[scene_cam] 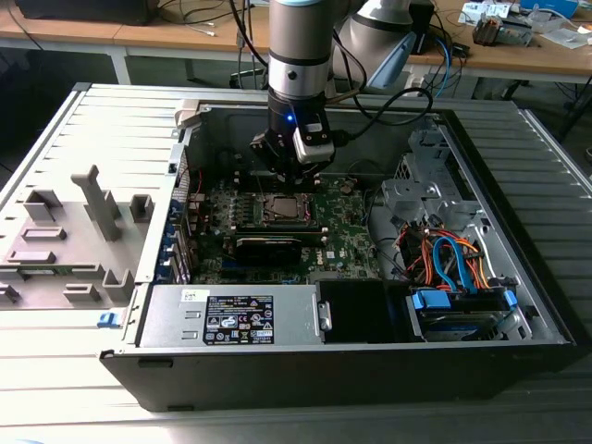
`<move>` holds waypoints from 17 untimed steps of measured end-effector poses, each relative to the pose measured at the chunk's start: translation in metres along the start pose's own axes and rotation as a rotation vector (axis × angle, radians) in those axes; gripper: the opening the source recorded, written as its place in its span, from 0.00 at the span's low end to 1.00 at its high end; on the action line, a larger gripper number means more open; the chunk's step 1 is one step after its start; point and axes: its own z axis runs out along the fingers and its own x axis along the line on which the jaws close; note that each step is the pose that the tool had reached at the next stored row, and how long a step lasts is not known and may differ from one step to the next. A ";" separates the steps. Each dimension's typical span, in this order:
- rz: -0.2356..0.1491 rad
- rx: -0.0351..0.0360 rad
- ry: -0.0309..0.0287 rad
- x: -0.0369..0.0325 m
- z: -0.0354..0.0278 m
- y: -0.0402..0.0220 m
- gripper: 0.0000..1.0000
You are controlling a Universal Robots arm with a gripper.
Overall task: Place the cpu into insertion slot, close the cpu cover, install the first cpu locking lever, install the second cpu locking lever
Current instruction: 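Install the first cpu locking lever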
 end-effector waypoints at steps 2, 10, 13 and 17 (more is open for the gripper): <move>-0.003 0.0000 -0.0002 0.0000 0.0000 0.0000 0.11; -0.013 -0.0002 -0.0008 0.0000 0.0000 0.0000 0.11; -0.018 -0.0004 -0.0011 0.0000 0.0000 0.0000 0.11; -0.022 -0.0004 -0.0013 0.0000 0.0000 0.0000 0.11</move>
